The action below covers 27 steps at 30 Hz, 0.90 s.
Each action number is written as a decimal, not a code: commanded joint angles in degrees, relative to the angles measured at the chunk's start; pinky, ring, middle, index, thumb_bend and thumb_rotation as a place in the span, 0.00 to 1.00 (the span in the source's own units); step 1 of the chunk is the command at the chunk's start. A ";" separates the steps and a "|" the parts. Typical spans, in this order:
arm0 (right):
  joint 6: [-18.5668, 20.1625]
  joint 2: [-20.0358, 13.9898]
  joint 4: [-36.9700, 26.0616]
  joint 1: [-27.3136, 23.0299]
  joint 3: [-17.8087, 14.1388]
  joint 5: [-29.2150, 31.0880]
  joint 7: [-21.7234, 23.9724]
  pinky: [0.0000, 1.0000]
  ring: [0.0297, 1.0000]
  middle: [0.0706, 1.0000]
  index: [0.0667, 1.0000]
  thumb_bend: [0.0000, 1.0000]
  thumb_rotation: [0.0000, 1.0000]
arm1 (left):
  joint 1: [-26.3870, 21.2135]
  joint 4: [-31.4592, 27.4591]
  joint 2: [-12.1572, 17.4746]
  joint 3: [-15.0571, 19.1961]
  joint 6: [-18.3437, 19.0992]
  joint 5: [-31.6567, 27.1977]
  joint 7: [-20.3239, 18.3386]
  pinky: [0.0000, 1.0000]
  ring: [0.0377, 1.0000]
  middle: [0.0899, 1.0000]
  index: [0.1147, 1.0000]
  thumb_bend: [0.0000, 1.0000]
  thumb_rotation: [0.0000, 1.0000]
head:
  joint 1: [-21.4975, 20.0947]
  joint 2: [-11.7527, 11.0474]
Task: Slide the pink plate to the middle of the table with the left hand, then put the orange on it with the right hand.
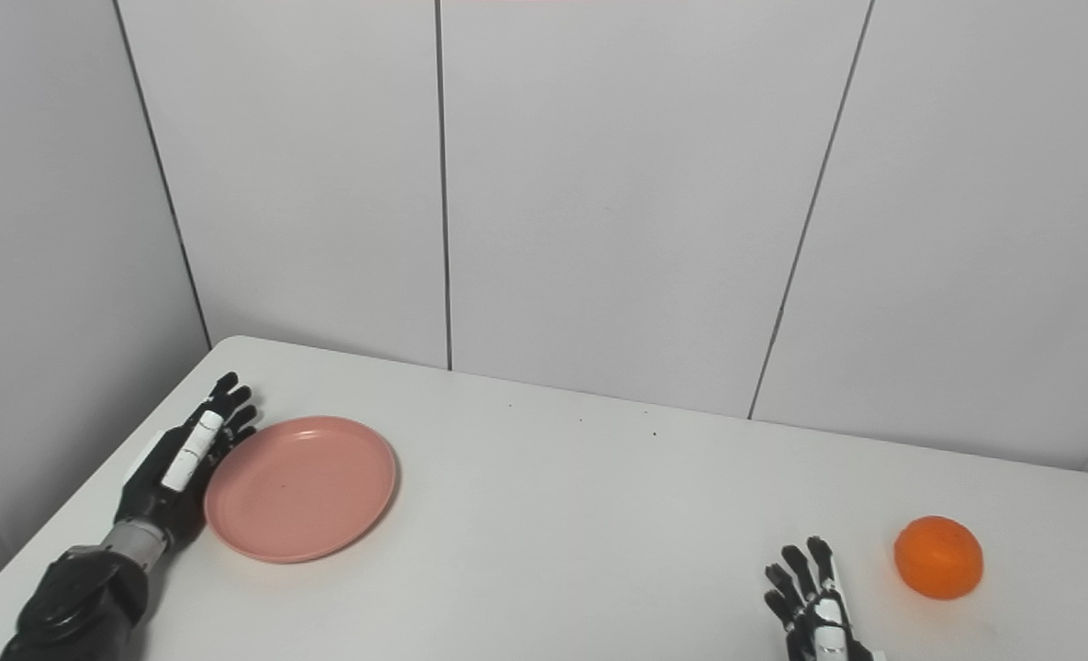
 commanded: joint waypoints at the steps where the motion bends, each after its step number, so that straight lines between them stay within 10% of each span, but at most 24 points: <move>1: -3.95 1.17 4.90 5.93 0.95 -1.09 -0.40 0.89 0.88 0.91 0.97 0.80 0.98 | -1.39 -1.10 0.93 -0.40 -0.82 -0.23 -1.34 0.98 1.00 1.00 1.00 0.89 0.73 | 0.06 0.12; 27: 1.21 2.93 -4.18 7.80 1.12 1.35 -1.54 0.88 0.89 0.90 0.94 0.75 1.00 | -2.25 -2.08 0.10 -0.72 -0.11 -0.51 -2.45 0.92 0.99 1.00 1.00 0.91 0.69 | -0.86 0.55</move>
